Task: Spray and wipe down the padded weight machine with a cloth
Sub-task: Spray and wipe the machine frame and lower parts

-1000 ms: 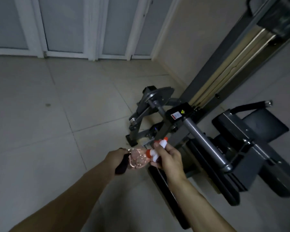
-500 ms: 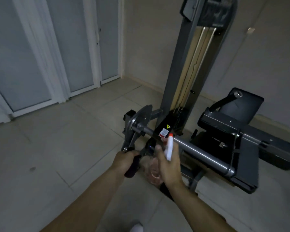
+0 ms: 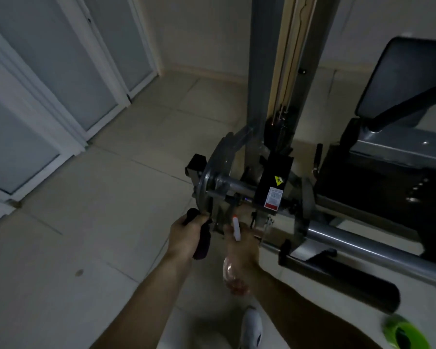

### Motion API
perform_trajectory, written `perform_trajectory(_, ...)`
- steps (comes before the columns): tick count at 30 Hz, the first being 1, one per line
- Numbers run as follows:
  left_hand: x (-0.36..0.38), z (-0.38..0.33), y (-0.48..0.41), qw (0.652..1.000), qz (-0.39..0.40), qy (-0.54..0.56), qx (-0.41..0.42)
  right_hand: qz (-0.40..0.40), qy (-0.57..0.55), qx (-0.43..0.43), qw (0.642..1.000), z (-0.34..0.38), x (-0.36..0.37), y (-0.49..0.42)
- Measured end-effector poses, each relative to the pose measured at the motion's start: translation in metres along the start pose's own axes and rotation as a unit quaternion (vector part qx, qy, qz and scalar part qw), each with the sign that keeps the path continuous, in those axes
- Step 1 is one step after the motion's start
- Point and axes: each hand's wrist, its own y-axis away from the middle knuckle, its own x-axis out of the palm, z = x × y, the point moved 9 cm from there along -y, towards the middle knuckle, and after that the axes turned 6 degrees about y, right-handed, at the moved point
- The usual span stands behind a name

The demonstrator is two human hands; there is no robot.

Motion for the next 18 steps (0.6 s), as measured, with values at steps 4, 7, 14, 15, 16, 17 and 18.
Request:
perform_trajectory(4, -0.012, -0.012, -0.055, 0.999, -0.002, -0.033, -0.021, -0.012, 0.003, 0.05, 0.999, 0.002, 0.029, -0.02)
perform_trajectory(7, -0.011, -0.02, -0.095, 0.996, 0.034, -0.069, -0.042, -0.021, -0.01, 0.119, 0.993, -0.017, 0.052, -0.035)
perform_trajectory(14, -0.007, -0.049, -0.163, 0.98, 0.136, -0.118, -0.088, -0.13, -0.133, 0.112, 0.976, 0.04, 0.045, -0.035)
perform_trajectory(15, -0.004, -0.053, -0.169, 0.975, 0.153, -0.123, -0.107, -0.14, -0.15, 0.105, 0.973, 0.057, 0.039, -0.033)
perform_trajectory(16, 0.0, -0.057, -0.172, 0.971, 0.163, -0.125, -0.121, -0.152, -0.159, 0.093, 0.971, 0.07, 0.031, -0.033)
perform_trajectory(17, 0.007, -0.064, -0.177, 0.968, 0.174, -0.13, -0.128, -0.172, -0.152, 0.077, 0.97, 0.087, 0.02, -0.035)
perform_trajectory(18, 0.017, -0.071, -0.179, 0.963, 0.187, -0.139, -0.133, -0.194, -0.137, 0.059, 0.969, 0.101, 0.007, -0.037)
